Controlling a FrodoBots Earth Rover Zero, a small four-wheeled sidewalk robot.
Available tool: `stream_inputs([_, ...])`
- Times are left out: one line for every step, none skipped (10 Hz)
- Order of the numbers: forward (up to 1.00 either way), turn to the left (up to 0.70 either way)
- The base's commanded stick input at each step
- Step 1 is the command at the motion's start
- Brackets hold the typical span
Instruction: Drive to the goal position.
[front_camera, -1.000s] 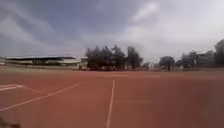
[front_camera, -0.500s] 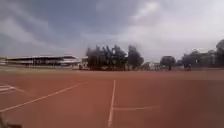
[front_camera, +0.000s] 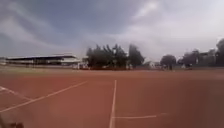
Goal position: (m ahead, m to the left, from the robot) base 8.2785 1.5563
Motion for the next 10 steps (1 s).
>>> stream_inputs([0.70,0.00])
stream_inputs([0.70,0.00])
stream_inputs([0.70,0.00])
stream_inputs([0.70,0.00])
stream_inputs([0.70,0.00])
stream_inputs([0.70,0.00])
stream_inputs([0.70,0.00])
stream_inputs([0.70,0.00])
stream_inputs([0.70,0.00])
stream_inputs([0.70,0.00])
